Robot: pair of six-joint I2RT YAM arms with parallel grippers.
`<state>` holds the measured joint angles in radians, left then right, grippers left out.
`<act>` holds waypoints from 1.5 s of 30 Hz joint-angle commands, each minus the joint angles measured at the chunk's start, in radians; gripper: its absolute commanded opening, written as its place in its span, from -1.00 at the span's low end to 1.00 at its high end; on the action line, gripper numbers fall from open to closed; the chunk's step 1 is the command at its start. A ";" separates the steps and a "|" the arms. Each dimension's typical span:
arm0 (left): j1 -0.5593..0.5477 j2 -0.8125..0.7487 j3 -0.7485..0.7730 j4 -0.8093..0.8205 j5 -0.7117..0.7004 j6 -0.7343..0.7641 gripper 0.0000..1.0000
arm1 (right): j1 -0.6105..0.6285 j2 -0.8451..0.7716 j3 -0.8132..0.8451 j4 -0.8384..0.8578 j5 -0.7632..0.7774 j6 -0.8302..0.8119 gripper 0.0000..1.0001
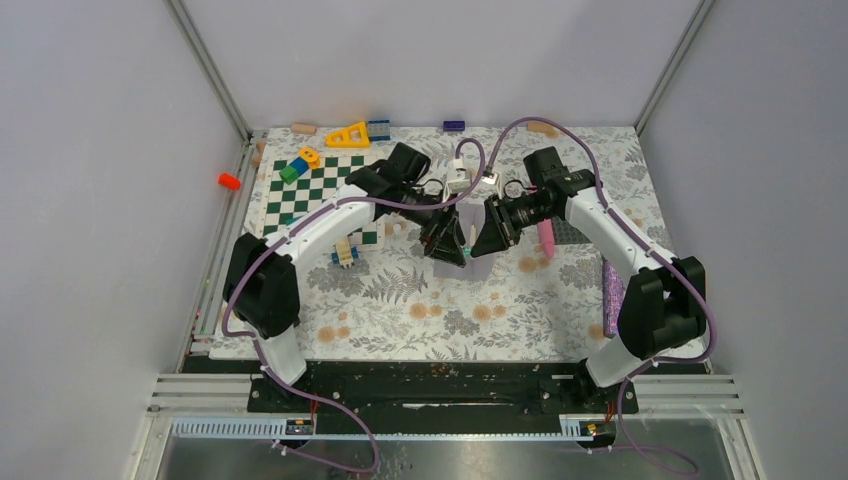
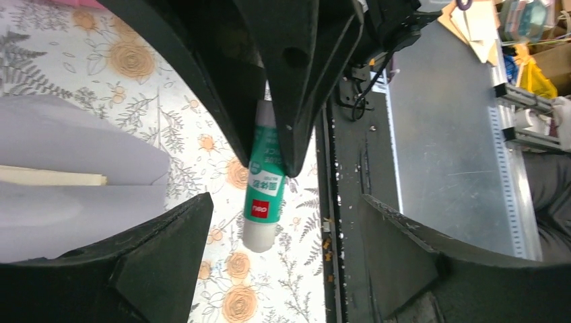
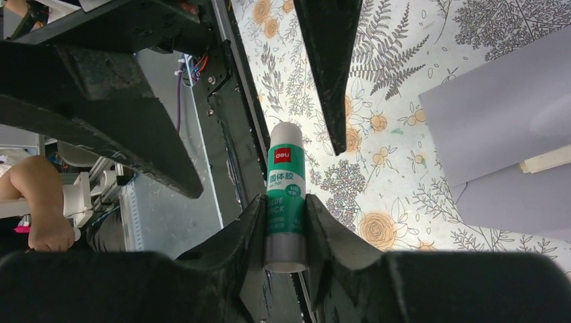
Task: Place the letter into the envelope and seal it
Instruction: Place the solid glue at the center of the board.
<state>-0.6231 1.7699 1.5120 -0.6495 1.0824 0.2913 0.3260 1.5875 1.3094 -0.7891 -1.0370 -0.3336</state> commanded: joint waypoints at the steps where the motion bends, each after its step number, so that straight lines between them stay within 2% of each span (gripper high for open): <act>1: -0.011 0.003 0.050 -0.030 -0.063 0.088 0.56 | 0.004 -0.022 0.032 -0.024 -0.035 -0.016 -1.00; 10: -0.037 0.015 0.066 -0.030 -0.108 0.096 0.37 | 0.003 -0.021 0.032 -0.023 -0.040 -0.008 -1.00; 14: -0.040 0.026 0.080 -0.030 -0.110 0.088 0.23 | 0.004 -0.022 0.033 -0.024 -0.042 -0.007 -1.00; 18: -0.040 0.036 0.094 -0.031 -0.106 0.080 -0.05 | 0.004 -0.021 0.031 -0.024 -0.038 -0.005 -1.00; 21: -0.041 0.044 0.105 -0.030 -0.102 0.071 -0.36 | 0.004 -0.018 0.033 -0.023 -0.036 -0.005 -1.00; 25: -0.044 0.044 0.109 -0.030 -0.102 0.069 -0.58 | 0.004 -0.014 0.037 -0.022 -0.032 0.000 -1.00; 28: -0.043 0.044 0.107 -0.030 -0.102 0.064 -0.87 | 0.004 -0.013 0.042 -0.022 -0.028 0.006 -0.90; 30: -0.044 0.043 0.105 -0.030 -0.102 0.062 -0.87 | 0.004 -0.012 0.047 -0.022 -0.025 0.014 -0.76; 31: -0.044 0.041 0.102 -0.030 -0.104 0.061 -0.83 | 0.003 -0.013 0.051 -0.022 -0.021 0.019 -0.55; 34: -0.039 0.036 0.094 -0.032 -0.105 0.056 -0.76 | -0.001 -0.017 0.069 -0.022 0.011 0.040 -0.07; 38: -0.001 0.028 0.080 -0.033 -0.122 0.043 -0.72 | -0.038 -0.042 0.099 -0.013 0.133 0.081 0.37; 39: 0.023 0.029 0.079 -0.034 -0.131 0.036 -0.69 | -0.056 -0.056 0.098 0.006 0.171 0.109 0.61; 42: 0.080 0.031 0.074 -0.021 -0.185 0.004 -0.67 | -0.125 -0.113 0.066 0.097 0.283 0.188 0.79; 45: 0.124 0.037 0.064 0.020 -0.297 -0.028 -0.66 | -0.184 -0.173 0.029 0.179 0.386 0.242 0.83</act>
<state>-0.5571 1.8122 1.5753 -0.7002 0.9138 0.3050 0.2142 1.5219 1.3594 -0.7334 -0.8196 -0.1947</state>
